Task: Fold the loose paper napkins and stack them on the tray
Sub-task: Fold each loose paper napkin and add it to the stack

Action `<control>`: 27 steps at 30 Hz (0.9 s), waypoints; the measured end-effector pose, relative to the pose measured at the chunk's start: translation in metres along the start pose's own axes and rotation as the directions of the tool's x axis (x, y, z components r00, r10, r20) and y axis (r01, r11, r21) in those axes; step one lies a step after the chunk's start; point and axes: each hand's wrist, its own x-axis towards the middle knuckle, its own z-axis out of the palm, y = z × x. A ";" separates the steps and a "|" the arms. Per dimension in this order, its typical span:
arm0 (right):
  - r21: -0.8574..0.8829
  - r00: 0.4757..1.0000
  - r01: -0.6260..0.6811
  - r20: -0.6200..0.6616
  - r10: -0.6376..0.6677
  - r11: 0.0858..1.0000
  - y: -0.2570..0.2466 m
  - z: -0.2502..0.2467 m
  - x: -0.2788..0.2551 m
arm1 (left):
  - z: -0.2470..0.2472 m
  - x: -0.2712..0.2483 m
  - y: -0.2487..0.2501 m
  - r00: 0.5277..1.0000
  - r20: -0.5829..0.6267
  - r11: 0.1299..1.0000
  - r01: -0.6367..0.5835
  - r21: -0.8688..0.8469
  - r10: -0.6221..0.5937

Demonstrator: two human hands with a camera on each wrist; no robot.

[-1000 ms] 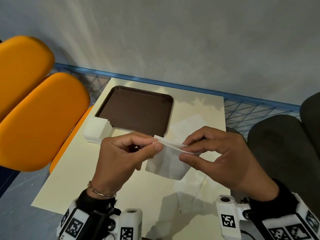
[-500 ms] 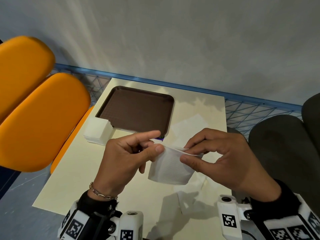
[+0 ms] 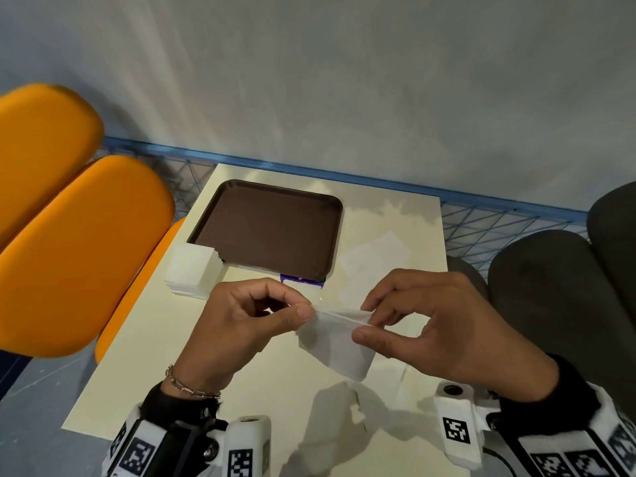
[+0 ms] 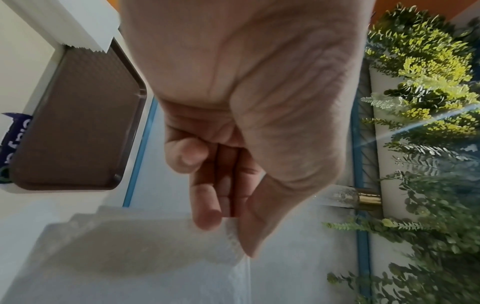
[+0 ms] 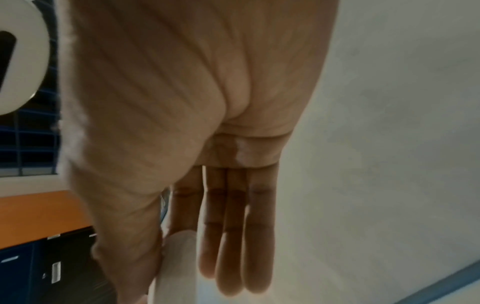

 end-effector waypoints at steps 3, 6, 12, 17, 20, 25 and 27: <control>0.038 1.000 -0.021 0.011 0.021 0.999 -0.003 0.005 0.005 | -0.008 0.004 0.002 0.999 0.045 1.000 0.018 0.001 -0.018; 0.113 0.995 -0.082 -0.052 0.089 0.990 -0.004 0.013 0.013 | -0.016 0.008 0.004 0.994 0.106 0.998 0.023 0.065 -0.030; 0.489 0.932 -0.290 -0.050 0.358 0.823 -0.004 0.045 0.036 | -0.040 0.008 -0.004 0.985 0.144 0.994 0.101 -0.037 -0.095; 0.643 0.900 -0.385 0.101 0.425 0.662 -0.004 0.080 0.063 | -0.058 0.010 -0.011 0.979 0.126 0.981 0.170 -0.097 -0.157; 0.717 0.860 -0.400 0.078 0.504 0.571 -0.006 0.100 0.077 | -0.073 0.015 -0.015 0.976 0.090 0.973 0.209 -0.102 -0.200; 0.750 0.790 -0.398 -0.012 0.613 0.528 -0.005 0.122 0.099 | -0.101 0.025 -0.027 0.962 0.020 0.957 0.274 -0.096 -0.273; 0.741 0.777 -0.406 -0.028 0.629 0.535 -0.005 0.130 0.108 | -0.110 0.029 -0.033 0.952 -0.005 0.945 0.303 -0.123 -0.306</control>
